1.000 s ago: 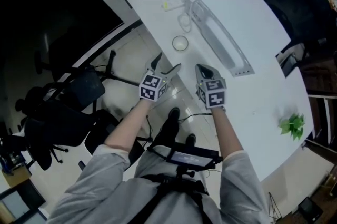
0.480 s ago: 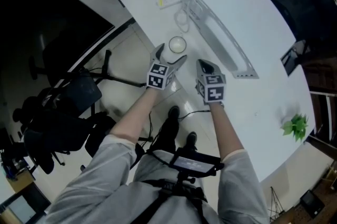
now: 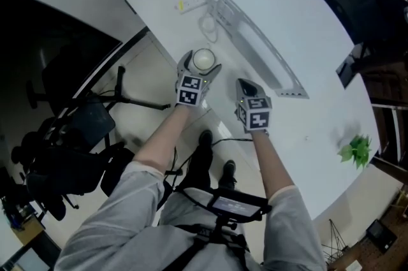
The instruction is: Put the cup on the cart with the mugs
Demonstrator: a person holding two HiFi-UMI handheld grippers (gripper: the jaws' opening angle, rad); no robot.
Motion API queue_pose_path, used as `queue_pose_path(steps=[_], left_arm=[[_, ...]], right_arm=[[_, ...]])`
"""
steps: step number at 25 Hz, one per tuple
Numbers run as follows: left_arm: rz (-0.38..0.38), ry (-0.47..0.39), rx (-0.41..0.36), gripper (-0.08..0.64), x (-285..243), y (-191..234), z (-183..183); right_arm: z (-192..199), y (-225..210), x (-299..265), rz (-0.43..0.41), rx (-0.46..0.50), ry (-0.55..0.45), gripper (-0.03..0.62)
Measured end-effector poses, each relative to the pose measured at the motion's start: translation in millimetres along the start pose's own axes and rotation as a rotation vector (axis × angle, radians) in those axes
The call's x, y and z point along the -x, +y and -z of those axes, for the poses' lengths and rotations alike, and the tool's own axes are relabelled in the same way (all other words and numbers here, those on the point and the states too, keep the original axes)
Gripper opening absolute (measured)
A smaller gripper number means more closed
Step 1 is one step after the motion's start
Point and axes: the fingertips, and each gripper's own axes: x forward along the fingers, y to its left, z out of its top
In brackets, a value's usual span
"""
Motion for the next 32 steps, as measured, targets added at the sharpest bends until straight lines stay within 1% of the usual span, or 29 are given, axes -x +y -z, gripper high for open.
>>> queue_pose_path(steps=[4,5,6,11,20,25,29,32], left_arm=[[-0.005,-0.003,-0.010,0.477,-7,0,0],[-0.007,0.000,-0.017,0.459,-8,0,0],[-0.009,0.004,-0.026,0.414,-8,0,0],[-0.018,0.013,-0.042,0.410,-7,-1,0],[-0.034,-0.003,-0.016,0.410,1,4,-6],[-0.007,-0.021,-0.017,0.408,22,-4,-24],[0.023,-0.023,-0.019,0.410,48,-16,-40],[0.030,-0.031,-0.009,0.410,75,-27,-54]], right_arm=[[6,-4,1,0.007,-0.017,0.006,0.008],[8,-6,0,0.008,-0.017,0.009,0.008],[9,-7,0,0.010,-0.017,0.011,0.008],[10,-10,1,0.009,-0.018,0.016,0.008],[13,-7,4,-0.006,-0.015,0.010,0.008],[10,-2,17,-0.015,-0.011,-0.012,0.008],[-1,5,37,-0.039,-0.005,-0.063,0.008],[-5,12,61,-0.066,0.008,-0.097,0.008]])
